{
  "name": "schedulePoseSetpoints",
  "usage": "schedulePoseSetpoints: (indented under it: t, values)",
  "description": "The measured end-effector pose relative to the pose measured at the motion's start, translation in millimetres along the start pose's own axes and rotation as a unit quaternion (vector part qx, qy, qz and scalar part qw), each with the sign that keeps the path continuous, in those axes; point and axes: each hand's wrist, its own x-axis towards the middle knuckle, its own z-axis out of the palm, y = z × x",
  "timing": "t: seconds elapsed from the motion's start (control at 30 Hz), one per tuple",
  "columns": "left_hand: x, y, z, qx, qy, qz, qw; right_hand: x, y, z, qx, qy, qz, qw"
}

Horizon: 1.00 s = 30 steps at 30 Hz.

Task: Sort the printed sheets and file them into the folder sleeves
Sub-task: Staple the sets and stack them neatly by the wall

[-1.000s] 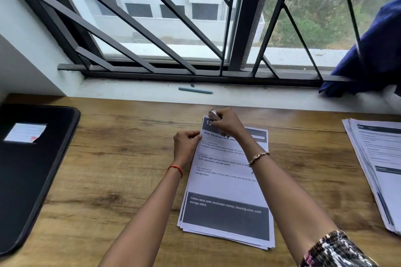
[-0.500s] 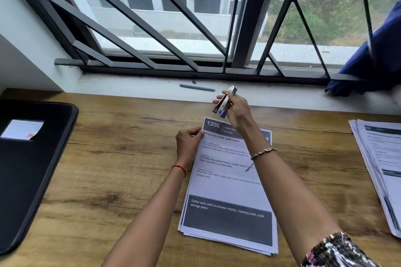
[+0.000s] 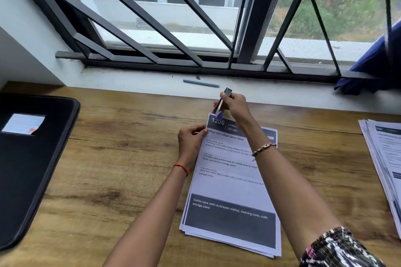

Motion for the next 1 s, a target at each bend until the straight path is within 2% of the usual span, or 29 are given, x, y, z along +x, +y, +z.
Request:
schedulePoseSetpoints:
  t: [0.33, 0.47, 0.6, 0.73, 1.0]
  values:
    - [3.7, -0.6, 1.7, 0.001, 0.007, -0.006, 1.0, -2.9, 2.7, -0.3, -0.085, -0.067, 0.012, 0.994]
    - [3.4, 1.1, 2.8, 0.005, 0.016, -0.016, 1.0, -4.2, 6.0, 2.4, -0.094, -0.07, 0.003, 0.993]
    - [2.6, 6.2, 3.4, -0.027, -0.04, -0.035, 0.998, -4.5, 6.4, 2.1, -0.093, -0.078, -0.011, 0.993]
    - [4.1, 13.0, 6.1, 0.03, -0.083, -0.018, 0.996, -3.6, 9.8, 3.2, -0.097, -0.086, -0.021, 0.991]
    - [2.0, 14.8, 18.3, 0.067, -0.015, -0.013, 0.998, -5.7, 19.9, 7.9, -0.099, -0.054, -0.048, 0.992]
